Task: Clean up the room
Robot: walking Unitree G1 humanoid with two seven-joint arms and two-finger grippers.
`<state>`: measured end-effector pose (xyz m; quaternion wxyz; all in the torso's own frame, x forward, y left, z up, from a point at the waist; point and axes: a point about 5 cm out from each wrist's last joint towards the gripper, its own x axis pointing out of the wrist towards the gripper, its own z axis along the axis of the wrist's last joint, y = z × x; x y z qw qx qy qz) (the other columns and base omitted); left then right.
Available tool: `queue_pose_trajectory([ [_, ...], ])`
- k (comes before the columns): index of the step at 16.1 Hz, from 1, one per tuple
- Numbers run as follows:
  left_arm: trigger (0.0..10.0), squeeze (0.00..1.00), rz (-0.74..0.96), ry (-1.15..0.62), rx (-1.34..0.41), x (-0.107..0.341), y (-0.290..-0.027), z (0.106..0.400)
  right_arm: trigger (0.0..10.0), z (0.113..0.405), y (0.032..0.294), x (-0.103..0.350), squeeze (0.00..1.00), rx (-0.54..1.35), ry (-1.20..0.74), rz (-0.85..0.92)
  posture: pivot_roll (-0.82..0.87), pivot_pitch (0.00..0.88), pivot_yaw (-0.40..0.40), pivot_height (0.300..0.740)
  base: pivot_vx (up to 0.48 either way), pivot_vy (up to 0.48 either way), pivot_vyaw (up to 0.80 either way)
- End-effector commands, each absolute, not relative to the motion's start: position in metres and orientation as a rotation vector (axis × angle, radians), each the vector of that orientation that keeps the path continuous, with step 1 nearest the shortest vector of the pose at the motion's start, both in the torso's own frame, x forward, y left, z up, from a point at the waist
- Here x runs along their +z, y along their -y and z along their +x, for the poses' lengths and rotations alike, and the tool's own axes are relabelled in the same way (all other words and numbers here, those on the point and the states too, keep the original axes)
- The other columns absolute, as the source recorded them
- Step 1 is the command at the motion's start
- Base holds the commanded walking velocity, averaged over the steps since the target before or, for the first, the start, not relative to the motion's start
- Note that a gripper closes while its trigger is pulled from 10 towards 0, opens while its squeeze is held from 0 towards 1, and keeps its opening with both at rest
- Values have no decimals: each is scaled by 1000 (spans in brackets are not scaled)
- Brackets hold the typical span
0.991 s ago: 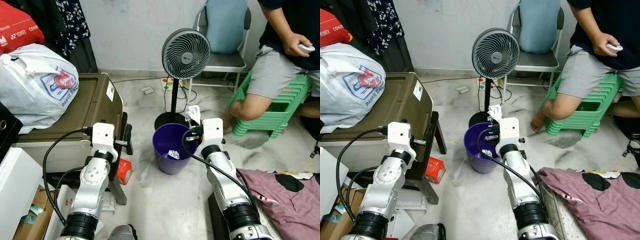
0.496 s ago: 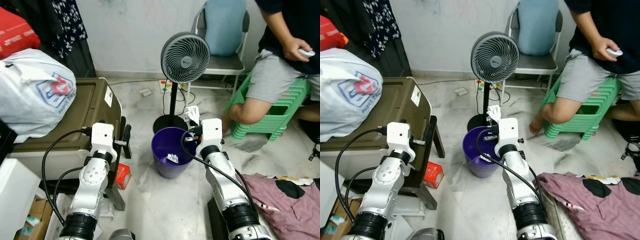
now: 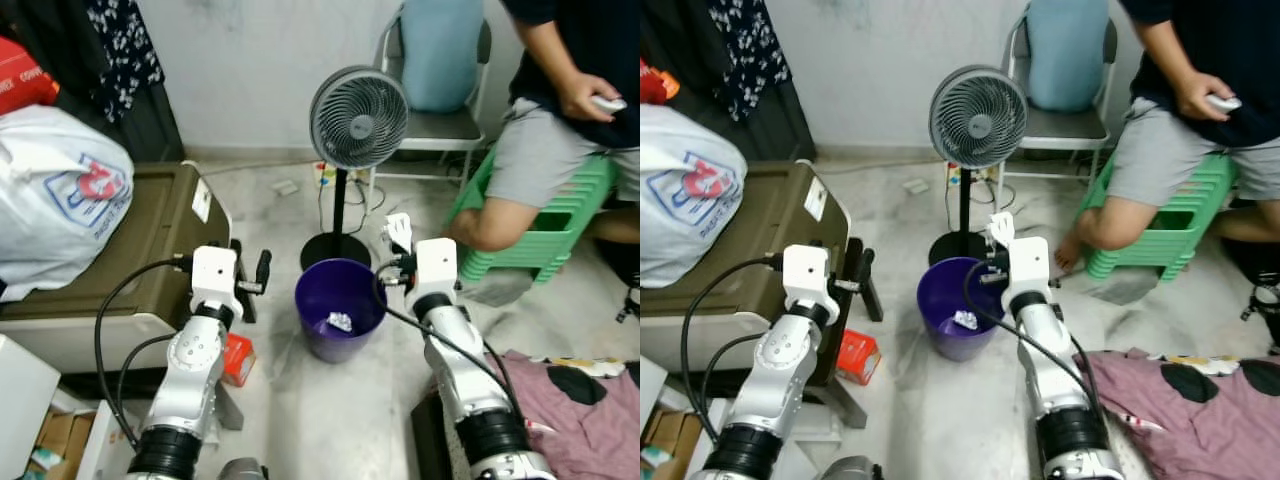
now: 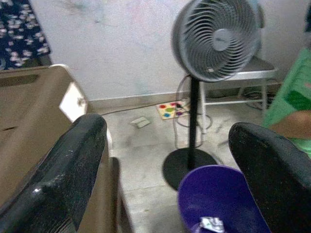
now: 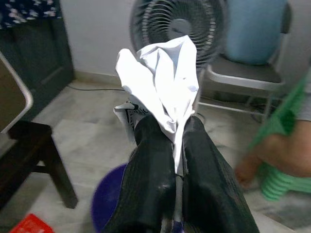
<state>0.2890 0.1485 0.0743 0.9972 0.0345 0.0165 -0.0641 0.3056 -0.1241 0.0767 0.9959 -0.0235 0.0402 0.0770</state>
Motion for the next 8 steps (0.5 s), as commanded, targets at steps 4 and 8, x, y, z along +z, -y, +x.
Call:
queue_pose_trajectory([
  [4, 10000, 0, 71, -33, -122, 76, -151, 290, 10000, 308, 121, 83, 0, 160, -53, -44, 60, 0, -2, 740, 271, 0, 0],
  [8, 10000, 0, 71, -34, -124, 76, -151, 290, 10000, 308, 121, 83, 0, 162, -51, -43, 59, 0, -3, 740, 263, 0, 600],
])
